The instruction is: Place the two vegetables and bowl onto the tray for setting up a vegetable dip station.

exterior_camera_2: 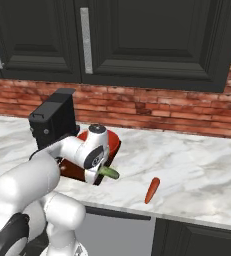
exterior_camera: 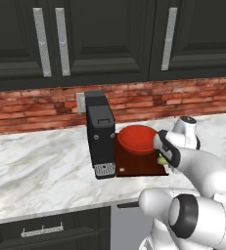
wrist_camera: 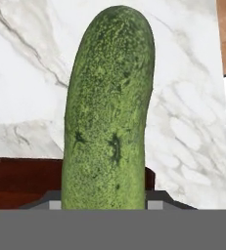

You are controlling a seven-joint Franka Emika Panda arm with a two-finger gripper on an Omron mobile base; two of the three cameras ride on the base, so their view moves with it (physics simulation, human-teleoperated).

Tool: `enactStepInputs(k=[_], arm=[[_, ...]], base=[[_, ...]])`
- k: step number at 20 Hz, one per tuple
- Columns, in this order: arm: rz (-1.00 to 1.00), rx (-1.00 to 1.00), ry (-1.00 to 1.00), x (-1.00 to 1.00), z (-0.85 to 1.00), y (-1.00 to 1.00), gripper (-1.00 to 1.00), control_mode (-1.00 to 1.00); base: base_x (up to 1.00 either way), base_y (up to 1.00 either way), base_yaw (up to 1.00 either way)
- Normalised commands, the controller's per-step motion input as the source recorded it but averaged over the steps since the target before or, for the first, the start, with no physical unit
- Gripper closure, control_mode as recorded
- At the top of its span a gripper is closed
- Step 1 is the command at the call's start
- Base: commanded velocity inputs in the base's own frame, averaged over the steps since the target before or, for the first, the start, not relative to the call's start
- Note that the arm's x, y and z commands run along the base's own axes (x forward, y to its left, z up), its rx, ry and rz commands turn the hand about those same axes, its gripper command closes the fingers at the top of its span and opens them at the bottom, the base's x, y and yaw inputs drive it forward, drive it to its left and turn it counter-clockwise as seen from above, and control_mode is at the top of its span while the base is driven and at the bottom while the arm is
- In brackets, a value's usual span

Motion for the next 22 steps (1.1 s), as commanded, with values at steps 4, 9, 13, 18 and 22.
enactStepInputs(k=[4,9,13,18,22], arm=[[-0.14,-0.02,-0.03,0.01,0.00,0.59,1.00,-1.00],[-0.09,0.00,-0.01,0.11,0.00,0.57,1.00,-1.00],[0.00,0.00,-0.05,0.30,-0.03,0.09,1.00,-1.00],[0.00,0.00,-0.04,0.31,-0.11,0.30,1.00,-1.00],[-0.01,0.00,-0.07,0.27,-0.15,0.34,1.00,-1.00]], base=[[0.00,0.00,0.00],[0.00,0.00,0.00],[0.00,0.00,0.00],[0.00,0.00,0.00],[0.00,0.00,0.00]])
